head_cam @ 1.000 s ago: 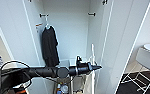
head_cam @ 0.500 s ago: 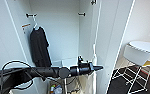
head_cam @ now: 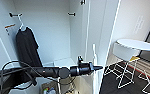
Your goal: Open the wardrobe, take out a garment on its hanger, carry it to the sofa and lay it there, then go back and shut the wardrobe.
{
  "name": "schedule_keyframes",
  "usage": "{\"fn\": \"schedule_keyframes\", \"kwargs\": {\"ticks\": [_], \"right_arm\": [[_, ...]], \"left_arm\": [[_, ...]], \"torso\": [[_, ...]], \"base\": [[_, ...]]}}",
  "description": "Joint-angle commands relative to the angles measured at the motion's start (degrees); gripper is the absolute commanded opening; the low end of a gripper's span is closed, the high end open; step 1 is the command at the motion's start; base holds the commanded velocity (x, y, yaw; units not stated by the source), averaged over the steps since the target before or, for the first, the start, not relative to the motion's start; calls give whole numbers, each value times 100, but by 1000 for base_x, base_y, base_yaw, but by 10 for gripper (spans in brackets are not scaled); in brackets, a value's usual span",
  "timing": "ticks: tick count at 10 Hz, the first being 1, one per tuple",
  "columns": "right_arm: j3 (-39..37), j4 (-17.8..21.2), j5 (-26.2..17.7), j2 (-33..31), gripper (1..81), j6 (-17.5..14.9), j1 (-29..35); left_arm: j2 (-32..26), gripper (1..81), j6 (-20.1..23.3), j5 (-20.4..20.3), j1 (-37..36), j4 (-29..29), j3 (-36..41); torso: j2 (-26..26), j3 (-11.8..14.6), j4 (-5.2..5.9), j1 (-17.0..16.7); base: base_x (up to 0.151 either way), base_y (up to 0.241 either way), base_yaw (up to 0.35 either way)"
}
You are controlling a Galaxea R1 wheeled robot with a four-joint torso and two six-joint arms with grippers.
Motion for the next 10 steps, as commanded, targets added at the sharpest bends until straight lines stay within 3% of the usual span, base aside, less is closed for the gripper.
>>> {"fn": "schedule_keyframes", "kwargs": {"ticks": [1,2,3,4,6,7,8,9,10], "right_arm": [[26,29,-276,22,811,4,179],[43,20,-276,30,811,4,179],[43,11,-276,30,811,-4,179],[34,20,-276,22,811,4,187],[25,38,-267,13,811,4,196],[17,38,-267,21,811,4,196],[26,38,-267,21,811,4,196],[17,46,-267,21,811,13,187],[17,82,-206,21,811,4,179]], "left_arm": [[-54,10,88,-111,-955,252,130],[-71,10,88,-102,-955,277,130],[-80,10,88,-102,-955,287,139],[-80,10,88,-102,-955,286,148],[-89,10,88,-94,-955,295,148],[-89,10,88,-93,-955,295,148],[-89,10,88,-93,-955,295,148],[-89,10,88,-67,-955,295,148],[-89,10,88,-49,-956,295,156]], "torso": [[0,0,0,0],[0,0,0,-2],[0,0,136,-2],[0,0,539,-2],[0,0,765,-2],[0,0,391,-2],[0,0,553,-2],[0,0,647,-2],[0,0,662,-2]], "base": [[0,0,-259],[0,0,-259],[0,0,-259],[0,0,-259],[0,0,-259],[0,0,-259],[0,0,-259],[0,0,-259],[0,0,-259]]}}
